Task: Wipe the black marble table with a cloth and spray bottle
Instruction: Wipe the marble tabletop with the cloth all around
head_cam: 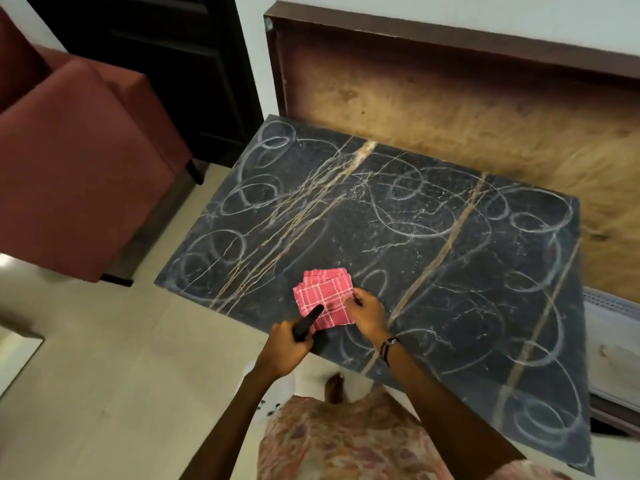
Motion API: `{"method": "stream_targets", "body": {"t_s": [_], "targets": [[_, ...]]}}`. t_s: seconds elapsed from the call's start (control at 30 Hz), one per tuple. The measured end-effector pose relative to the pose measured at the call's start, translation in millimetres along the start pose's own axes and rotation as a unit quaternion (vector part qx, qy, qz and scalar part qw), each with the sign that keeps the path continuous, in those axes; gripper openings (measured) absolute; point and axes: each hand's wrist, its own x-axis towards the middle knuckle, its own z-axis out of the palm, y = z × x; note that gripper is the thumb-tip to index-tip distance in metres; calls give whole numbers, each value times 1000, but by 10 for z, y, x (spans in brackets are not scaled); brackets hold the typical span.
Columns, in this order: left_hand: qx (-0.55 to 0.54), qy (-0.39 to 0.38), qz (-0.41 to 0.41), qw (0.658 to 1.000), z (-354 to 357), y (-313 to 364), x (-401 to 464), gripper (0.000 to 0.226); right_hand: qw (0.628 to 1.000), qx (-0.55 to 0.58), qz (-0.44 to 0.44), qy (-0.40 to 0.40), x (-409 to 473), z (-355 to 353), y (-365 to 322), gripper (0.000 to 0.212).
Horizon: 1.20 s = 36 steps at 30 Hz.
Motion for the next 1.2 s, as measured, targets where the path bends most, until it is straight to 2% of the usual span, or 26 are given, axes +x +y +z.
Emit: {"method": "stream_targets", "body": {"t_s": [0.4,0.6,0.83,0.9,1.03,1.2], "targets": [[1,4,-85,996,212,31,85,24,997,-22,39,-59,137,-161,206,24],[-22,28,-100,994,175,70,37,13,995,-30,35,-87,65,-234,73,25],[-60,68,-156,984,203,70,11,10,993,-45,27,-106,65,-271,24,23],[-66,72,-157,983,206,68,8,13,993,-49,23,-109,87,-273,41,21],[-66,41,-134,988,209,101,-14,2,992,-61,13,-111,99,-280,46,20],[-38,28,-98,994,239,227,-8,11,991,-74,6,-111,94,-290,36,22]]}}
